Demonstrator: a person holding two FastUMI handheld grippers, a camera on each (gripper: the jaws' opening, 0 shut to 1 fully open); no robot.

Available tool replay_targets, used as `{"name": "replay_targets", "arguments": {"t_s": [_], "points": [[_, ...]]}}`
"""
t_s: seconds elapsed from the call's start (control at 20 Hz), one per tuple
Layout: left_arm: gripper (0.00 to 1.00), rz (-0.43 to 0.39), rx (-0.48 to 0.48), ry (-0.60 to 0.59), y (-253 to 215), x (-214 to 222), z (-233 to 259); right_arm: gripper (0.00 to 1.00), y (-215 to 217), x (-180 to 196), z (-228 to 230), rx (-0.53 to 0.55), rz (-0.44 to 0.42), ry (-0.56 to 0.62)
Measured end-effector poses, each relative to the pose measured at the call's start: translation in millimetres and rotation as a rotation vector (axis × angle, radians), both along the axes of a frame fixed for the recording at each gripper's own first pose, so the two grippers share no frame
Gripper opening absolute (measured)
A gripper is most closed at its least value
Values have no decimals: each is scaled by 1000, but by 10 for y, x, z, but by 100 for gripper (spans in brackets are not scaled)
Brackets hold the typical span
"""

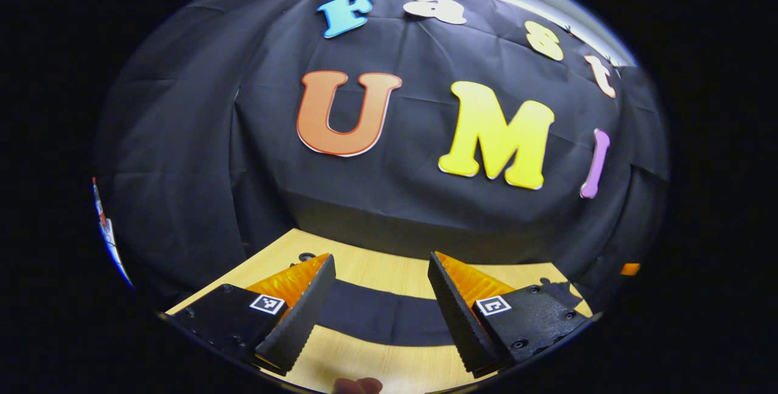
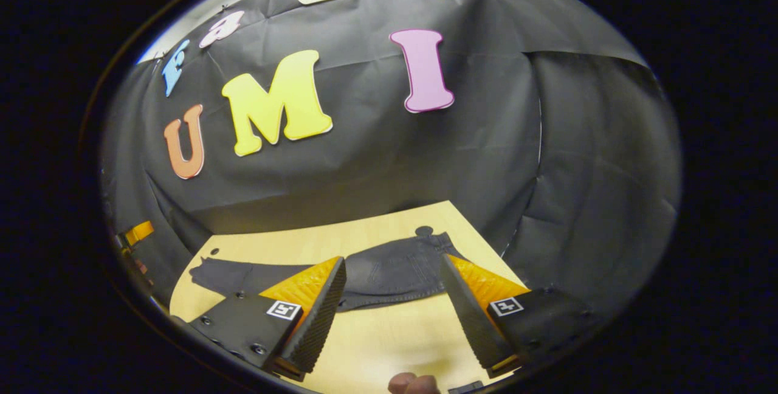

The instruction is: Grasp the waist and the cuffs of the jeans and fold them to make the two legs overlap; first hold the waist and fold one-third of the jeans toward the cuffs, then hold the cuffs and fold the remaining one-third in the same direction to finish folding.

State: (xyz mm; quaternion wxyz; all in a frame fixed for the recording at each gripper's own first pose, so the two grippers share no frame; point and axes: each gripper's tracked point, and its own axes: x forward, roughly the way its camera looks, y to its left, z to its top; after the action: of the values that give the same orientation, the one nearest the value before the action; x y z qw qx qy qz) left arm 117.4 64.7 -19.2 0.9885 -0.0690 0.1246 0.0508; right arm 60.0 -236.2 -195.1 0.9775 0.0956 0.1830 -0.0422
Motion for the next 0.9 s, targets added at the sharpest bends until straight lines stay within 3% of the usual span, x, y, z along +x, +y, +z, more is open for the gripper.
{"name": "replay_targets", "arguments": {"t_s": [0.2, 0.55, 0.8, 0.9], "points": [[98, 4, -30, 57, -300, -307, -135, 96, -363, 23, -430, 24, -77, 61], [99, 65, -1, 123, -416, -292, -211, 96, -1096, 910, -1672, 460, -327, 189], [99, 109, 27, 196, -446, -324, -366, 96, -1310, 1436, -2136, 562, -404, 225], [99, 116, 48, 210, -452, -343, -390, 96, -1374, 1509, -2160, 550, -414, 226]]}}
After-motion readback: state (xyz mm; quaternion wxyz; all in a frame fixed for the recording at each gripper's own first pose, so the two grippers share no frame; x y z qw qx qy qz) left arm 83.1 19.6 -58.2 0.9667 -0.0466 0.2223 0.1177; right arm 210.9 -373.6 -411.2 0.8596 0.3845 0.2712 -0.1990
